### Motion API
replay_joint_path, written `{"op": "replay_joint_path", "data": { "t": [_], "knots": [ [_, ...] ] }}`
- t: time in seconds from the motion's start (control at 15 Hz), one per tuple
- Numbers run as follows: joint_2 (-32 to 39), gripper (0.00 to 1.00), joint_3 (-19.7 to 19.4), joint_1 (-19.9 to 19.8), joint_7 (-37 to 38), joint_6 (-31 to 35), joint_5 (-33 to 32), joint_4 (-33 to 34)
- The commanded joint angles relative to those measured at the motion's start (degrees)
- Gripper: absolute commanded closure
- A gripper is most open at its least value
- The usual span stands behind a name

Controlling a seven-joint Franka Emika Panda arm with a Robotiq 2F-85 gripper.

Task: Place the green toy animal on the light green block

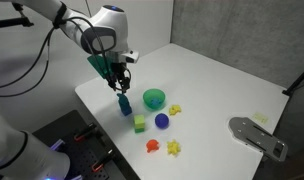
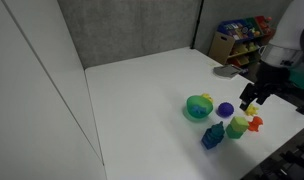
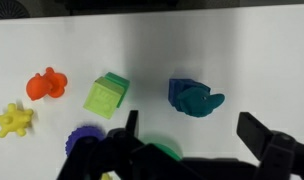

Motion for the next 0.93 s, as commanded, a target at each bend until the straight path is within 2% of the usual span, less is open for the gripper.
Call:
{"op": "replay_joint_path", "data": {
  "t": [0.0,0.4,0.87],
  "knots": [
    [5.1,0.0,1.5,1.1,3.6,5.2,1.5,-0.1],
    [12.8,0.0,3.8,3.7,4.6,15.5,6.0,0.0],
    [19.8,0.0,4.6,5.0,6.4,24.9,5.2,0.8]
  ]
}}
